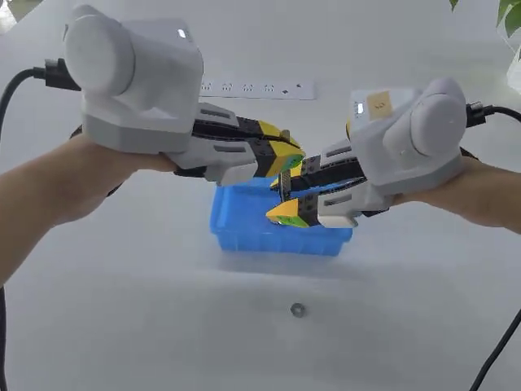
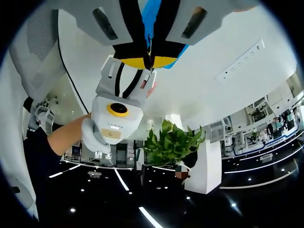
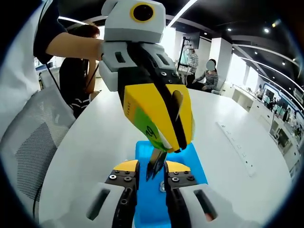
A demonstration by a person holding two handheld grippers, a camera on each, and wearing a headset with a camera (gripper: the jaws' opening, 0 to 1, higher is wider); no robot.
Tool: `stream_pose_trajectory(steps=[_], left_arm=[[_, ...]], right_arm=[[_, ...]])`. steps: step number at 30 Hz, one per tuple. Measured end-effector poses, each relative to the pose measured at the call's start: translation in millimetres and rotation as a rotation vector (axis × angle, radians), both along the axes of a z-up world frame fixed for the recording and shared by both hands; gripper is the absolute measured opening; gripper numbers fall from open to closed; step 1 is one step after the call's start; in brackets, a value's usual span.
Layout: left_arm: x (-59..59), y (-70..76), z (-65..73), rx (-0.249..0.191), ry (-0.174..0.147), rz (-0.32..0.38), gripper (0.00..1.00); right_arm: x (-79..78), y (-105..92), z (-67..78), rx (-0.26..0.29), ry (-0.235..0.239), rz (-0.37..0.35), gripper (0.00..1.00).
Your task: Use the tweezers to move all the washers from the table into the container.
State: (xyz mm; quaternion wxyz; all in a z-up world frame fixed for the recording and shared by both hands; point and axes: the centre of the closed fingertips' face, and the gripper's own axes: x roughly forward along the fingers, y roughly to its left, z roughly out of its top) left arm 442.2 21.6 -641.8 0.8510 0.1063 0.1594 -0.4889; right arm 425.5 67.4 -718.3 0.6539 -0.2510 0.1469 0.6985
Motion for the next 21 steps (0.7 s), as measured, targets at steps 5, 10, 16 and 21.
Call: stream_pose_trajectory(steps=[5,10,16,21], left_arm=[[-3.3,2.2,3.8,0.01,-0.011,-0.005,0.06],[-9.1,3.9,11.2,0.011,-0.026,-0.008,0.06],[-23.4,3.0,15.9,0.016,-0.034,-0.013,0.06],[-38.9,-0.3,13.2,0.031,-0.034,-0.034,0.06]], right_arm=[[-2.2,-5.0,6.1,0.002,-0.009,-0.017,0.25],[-3.9,-14.4,11.7,0.01,0.0,-0.049,0.29],[-14.4,-32.9,15.4,0.012,0.005,-0.092,0.33],[-23.4,-45.2,18.5,0.012,0.003,-0.13,0.42]])
